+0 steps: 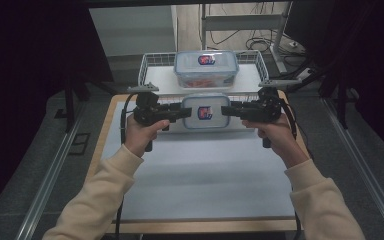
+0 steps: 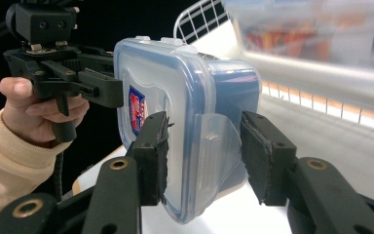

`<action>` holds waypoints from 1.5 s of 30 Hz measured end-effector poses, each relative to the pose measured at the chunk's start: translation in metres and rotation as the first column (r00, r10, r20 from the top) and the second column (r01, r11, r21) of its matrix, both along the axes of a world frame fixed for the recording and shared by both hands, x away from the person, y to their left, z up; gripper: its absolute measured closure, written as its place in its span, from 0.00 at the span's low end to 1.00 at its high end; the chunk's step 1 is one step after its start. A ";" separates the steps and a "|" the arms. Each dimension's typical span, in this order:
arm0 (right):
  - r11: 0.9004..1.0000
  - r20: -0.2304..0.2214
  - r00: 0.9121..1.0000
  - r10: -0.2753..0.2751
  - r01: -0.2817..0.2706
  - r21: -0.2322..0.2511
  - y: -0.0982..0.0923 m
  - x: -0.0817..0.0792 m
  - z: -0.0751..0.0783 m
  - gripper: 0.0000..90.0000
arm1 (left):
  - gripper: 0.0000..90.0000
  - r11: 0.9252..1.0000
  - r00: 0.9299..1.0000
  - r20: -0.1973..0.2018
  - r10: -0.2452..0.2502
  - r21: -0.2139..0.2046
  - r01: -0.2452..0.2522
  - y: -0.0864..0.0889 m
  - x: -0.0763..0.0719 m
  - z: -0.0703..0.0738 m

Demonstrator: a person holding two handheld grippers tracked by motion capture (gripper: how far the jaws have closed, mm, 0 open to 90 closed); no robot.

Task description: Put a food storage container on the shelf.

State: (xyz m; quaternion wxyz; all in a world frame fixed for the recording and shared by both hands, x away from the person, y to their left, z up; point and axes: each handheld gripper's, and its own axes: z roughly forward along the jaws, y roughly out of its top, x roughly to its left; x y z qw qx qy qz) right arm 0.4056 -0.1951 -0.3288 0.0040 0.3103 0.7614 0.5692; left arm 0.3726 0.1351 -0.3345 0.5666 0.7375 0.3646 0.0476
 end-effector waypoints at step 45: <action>0.999 -0.021 0.998 -0.053 0.054 0.010 0.008 0.130 0.080 0.59 | 0.59 1.000 1.000 -0.025 0.001 -0.010 -0.001 0.006 0.139 0.077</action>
